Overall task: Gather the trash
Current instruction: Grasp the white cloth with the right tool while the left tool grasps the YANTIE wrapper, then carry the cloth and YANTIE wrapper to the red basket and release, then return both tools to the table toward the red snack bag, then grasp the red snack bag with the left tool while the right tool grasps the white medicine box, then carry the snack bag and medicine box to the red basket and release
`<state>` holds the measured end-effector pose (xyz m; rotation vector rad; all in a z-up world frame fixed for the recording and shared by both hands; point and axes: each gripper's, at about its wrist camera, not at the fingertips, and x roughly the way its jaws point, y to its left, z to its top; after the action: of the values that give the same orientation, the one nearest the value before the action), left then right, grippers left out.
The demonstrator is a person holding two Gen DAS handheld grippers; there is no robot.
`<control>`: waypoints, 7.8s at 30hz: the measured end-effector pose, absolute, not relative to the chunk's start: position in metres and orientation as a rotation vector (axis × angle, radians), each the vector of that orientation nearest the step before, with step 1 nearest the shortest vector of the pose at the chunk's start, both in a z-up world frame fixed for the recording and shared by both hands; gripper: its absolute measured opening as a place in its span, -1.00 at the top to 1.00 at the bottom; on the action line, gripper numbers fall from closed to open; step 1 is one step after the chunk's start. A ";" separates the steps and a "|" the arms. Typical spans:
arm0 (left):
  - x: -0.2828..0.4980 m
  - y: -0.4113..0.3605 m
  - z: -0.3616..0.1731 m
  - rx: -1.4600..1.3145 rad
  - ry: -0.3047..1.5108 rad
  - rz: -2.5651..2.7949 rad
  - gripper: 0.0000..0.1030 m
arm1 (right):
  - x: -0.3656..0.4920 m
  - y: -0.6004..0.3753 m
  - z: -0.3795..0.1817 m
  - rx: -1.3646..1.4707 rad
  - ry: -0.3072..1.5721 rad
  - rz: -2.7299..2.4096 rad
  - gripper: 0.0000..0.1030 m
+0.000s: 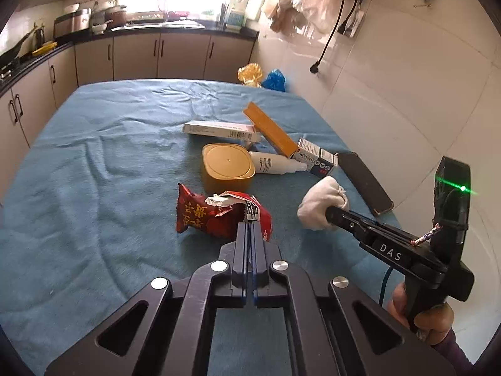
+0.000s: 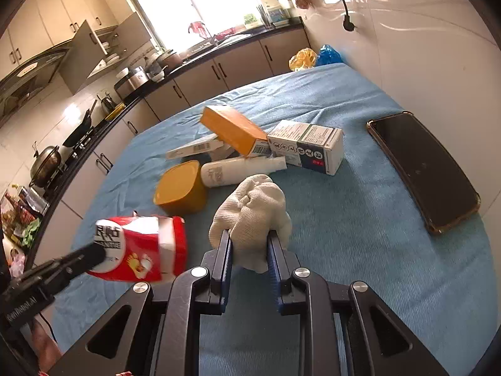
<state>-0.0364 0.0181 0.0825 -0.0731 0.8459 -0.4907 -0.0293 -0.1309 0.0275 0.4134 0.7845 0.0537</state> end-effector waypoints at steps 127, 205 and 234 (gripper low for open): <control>-0.100 0.116 0.076 -0.151 0.844 -0.265 -0.46 | -0.078 -0.113 0.041 0.219 0.791 0.073 -0.31; -0.231 0.315 0.073 -0.286 0.705 0.239 0.16 | -0.132 0.089 0.041 0.014 0.821 0.517 0.26; -0.200 0.452 0.017 -0.422 0.708 0.359 0.12 | -0.073 0.342 0.038 -0.101 0.867 0.852 0.24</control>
<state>-0.2005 0.4520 0.0174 -0.4221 0.7077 0.3594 -0.0726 0.3417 0.0383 -0.1009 0.8668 0.8520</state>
